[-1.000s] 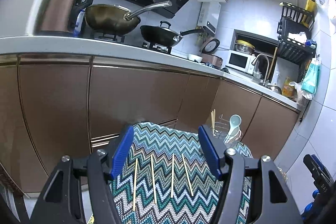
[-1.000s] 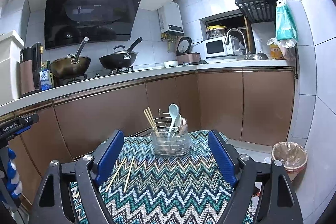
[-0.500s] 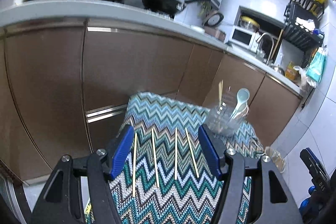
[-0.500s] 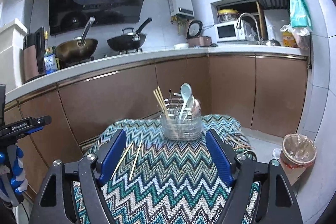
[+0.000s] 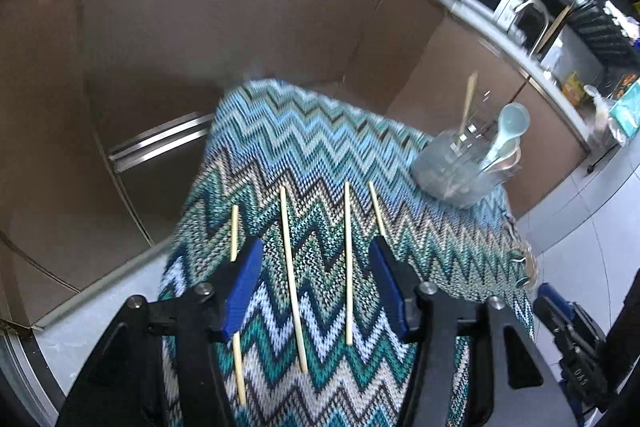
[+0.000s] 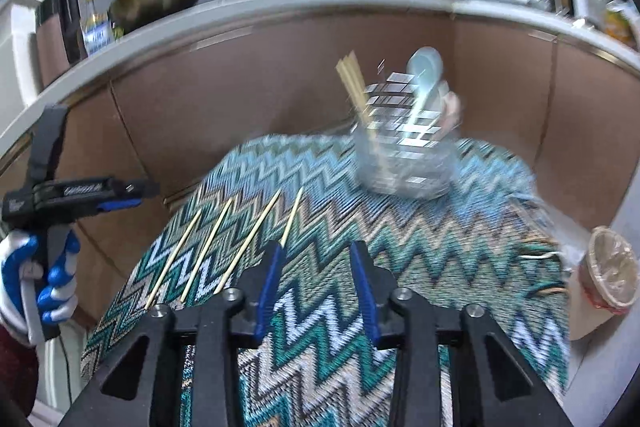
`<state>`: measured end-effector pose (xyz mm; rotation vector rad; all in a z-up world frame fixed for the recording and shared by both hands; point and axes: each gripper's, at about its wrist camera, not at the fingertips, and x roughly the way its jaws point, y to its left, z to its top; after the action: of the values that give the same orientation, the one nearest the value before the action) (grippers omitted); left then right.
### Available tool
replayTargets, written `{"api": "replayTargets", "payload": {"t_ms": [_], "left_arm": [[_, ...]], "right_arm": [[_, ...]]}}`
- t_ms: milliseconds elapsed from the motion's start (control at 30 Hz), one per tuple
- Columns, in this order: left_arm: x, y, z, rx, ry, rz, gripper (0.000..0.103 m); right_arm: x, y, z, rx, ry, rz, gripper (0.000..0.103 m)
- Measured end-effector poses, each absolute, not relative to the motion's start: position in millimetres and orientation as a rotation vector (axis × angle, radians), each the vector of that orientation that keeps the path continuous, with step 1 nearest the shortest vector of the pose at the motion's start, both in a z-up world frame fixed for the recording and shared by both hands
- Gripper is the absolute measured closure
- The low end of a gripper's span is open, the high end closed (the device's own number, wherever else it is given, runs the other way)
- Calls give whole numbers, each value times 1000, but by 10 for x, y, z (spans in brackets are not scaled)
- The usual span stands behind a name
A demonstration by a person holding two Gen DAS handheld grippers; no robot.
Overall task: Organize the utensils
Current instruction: 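Grasp a chopstick with the right tool while the left tool grasps another chopstick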
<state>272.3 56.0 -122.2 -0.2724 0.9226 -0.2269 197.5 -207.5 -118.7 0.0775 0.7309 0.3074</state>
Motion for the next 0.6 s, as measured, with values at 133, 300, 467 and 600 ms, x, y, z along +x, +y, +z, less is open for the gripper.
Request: {"api": "replayTargets", "payload": {"t_ms": [133,300,467,600], "left_arm": [[3149,470,-1465,-256,1039,-237,62],[3529,425,-1775,-272,1163,-243,74],[3703,406,-1946,-265,1234,-245,81],[3818,380,-2074,-238,1284,-228,84]], "right_arm": [[2461,-1906,-1381,78,839,378,81],[3029,-1619,-1631,40,962,433,86],[3510,-1346,-1867,23,1065,436,90],[3764,-1258,-2052,18,1131,403,90]]}}
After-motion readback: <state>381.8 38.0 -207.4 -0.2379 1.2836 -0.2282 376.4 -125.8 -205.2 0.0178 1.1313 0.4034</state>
